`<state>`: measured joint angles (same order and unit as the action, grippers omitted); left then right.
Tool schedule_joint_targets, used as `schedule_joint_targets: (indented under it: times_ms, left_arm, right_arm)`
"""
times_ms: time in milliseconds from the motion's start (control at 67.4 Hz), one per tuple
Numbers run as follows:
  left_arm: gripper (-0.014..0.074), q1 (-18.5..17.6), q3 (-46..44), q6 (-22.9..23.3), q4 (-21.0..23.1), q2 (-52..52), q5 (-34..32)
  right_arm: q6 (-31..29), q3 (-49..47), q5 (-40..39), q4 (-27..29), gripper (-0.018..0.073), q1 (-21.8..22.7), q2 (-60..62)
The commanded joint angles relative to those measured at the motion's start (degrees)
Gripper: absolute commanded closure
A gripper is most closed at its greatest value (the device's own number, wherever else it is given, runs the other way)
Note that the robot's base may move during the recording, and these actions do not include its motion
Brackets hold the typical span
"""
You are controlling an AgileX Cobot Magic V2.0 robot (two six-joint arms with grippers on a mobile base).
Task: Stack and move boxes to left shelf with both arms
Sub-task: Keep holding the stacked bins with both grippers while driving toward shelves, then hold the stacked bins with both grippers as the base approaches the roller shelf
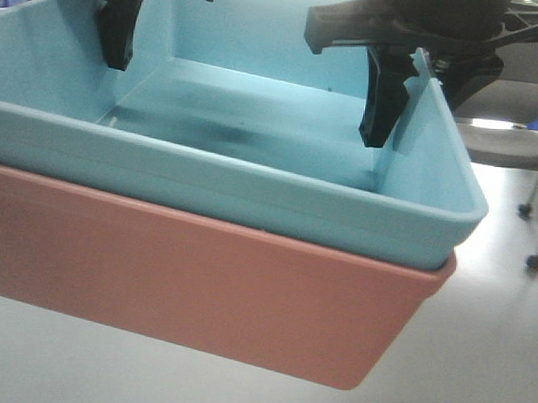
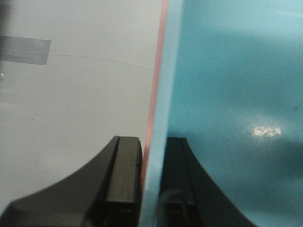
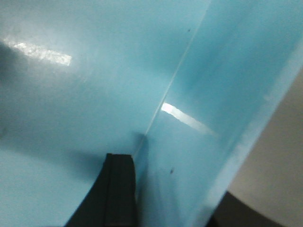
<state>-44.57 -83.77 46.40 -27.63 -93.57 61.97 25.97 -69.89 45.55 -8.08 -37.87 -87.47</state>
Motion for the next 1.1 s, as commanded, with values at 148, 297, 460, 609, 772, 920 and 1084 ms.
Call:
schedule_joint_targets:
  times_ms: [148, 297, 460, 609, 772, 920, 1084]
  left_arm:
    - [0.0605, -2.5, -2.5, 0.7, 7.6, 2.1, -12.7]
    - [0.0605, -2.5, -2.5, 0.7, 7.6, 2.1, -12.7]
    - [0.0605, -2.5, -2.5, 0.7, 7.6, 2.1, -12.7]
    - [0.0605, -2.5, -2.5, 0.7, 7.6, 2.1, -12.7]
    - [0.0605, -2.5, -2.5, 0.7, 7.6, 2.1, -12.7]
    - [0.0605, -2.5, -2.5, 0.7, 7.6, 2.1, -12.7]
    - [0.0605, -2.5, -2.5, 0.7, 7.6, 2.1, -12.7]
  right_arm:
    - [-1.6, -3.9, -13.9, 6.0, 0.0503, -1.8, 2.9]
    - [-1.6, -3.9, -13.9, 6.0, 0.0503, -1.8, 2.9]
    - [-1.6, -3.9, -13.9, 6.0, 0.0503, -1.8, 2.9]
    - [-1.6, -3.9, -13.9, 6.0, 0.0503, -1.8, 2.9]
    - [-1.6, -3.9, -13.9, 6.0, 0.0503, -1.8, 2.9]
    - [-1.6, -3.9, -13.9, 6.0, 0.0503, -1.8, 2.9]
    - [-1.6, -3.9, -13.9, 6.0, 0.0503, -1.8, 2.9]
